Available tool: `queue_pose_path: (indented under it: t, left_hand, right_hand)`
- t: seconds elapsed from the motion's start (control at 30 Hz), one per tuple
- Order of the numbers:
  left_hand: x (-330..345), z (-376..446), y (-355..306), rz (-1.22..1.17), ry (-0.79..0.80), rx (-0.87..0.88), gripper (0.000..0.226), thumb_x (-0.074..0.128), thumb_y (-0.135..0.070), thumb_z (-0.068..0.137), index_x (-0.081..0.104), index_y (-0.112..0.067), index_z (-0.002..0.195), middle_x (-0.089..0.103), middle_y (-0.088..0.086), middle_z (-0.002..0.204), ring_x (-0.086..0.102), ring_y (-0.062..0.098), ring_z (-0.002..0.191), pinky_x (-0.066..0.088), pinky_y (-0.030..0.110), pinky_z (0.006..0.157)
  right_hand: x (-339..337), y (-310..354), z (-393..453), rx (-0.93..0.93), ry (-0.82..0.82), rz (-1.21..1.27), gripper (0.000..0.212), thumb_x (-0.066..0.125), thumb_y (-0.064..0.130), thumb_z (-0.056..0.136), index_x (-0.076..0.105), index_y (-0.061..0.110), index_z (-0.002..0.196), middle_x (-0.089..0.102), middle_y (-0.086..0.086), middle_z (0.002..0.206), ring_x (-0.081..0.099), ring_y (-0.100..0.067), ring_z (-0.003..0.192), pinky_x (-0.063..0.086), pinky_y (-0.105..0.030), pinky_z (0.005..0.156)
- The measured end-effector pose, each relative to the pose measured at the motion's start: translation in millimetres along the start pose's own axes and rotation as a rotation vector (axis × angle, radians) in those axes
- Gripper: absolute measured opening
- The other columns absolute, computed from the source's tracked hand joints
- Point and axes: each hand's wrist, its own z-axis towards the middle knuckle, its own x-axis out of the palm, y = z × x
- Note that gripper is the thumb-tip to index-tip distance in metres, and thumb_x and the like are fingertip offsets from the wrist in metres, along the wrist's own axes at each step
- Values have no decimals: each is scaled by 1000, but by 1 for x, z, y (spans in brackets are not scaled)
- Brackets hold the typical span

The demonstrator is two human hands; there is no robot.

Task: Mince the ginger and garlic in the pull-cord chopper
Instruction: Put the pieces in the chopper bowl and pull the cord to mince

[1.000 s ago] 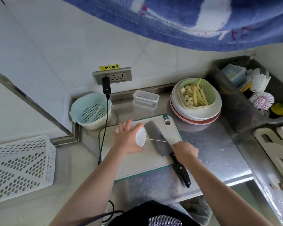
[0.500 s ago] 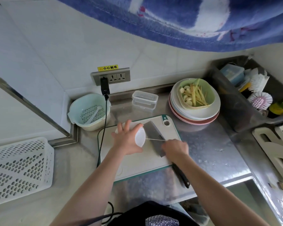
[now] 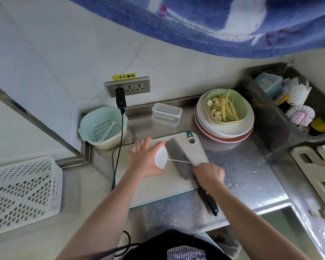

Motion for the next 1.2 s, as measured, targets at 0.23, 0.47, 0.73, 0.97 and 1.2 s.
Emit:
queue_pose_path:
  t: [0.23, 0.47, 0.73, 0.97, 1.2]
  left_hand:
    - [-3, 1, -3, -2, 17, -8, 96, 76, -48, 54, 23, -51, 134, 12, -3, 144, 12, 35, 133, 34, 53, 94]
    - [-3, 0, -2, 0, 21, -3, 97, 75, -50, 54, 21, -50, 135, 9, -3, 146, 11, 35, 134, 33, 53, 95]
    - [-6, 0, -4, 0, 53, -6, 98, 76, -48, 57, 20, -49, 137, 7, -1, 148, 9, 36, 135, 31, 54, 96]
    - [-7, 3, 1, -18, 111, 14, 104, 78, -46, 50, 18, -53, 135, 6, -6, 146, 7, 35, 136, 33, 55, 96]
    - [-9, 2, -2, -18, 114, 3, 102, 79, -44, 51, 19, -52, 133, 6, -4, 145, 6, 35, 135, 32, 54, 96]
  right_hand:
    - [-13, 33, -10, -215, -41, 44, 32, 40, 24, 94, 66, 13, 109, 65, -9, 113, 60, -28, 108, 43, -31, 83]
    - [-10, 24, -1, -196, 22, 17, 30, 43, 24, 90, 69, 16, 103, 66, -10, 113, 61, -28, 105, 43, -28, 82]
    - [-8, 27, -8, -247, -14, 112, 39, 33, 28, 98, 65, 6, 106, 64, -17, 111, 60, -35, 102, 44, -33, 82]
    - [-7, 24, 1, -111, 41, 217, 32, 42, 22, 91, 68, 9, 104, 65, -15, 112, 61, -32, 104, 46, -32, 87]
    - [6, -16, 6, 64, -3, 161, 33, 40, 13, 88, 66, 10, 108, 66, -14, 111, 63, -33, 102, 47, -35, 84]
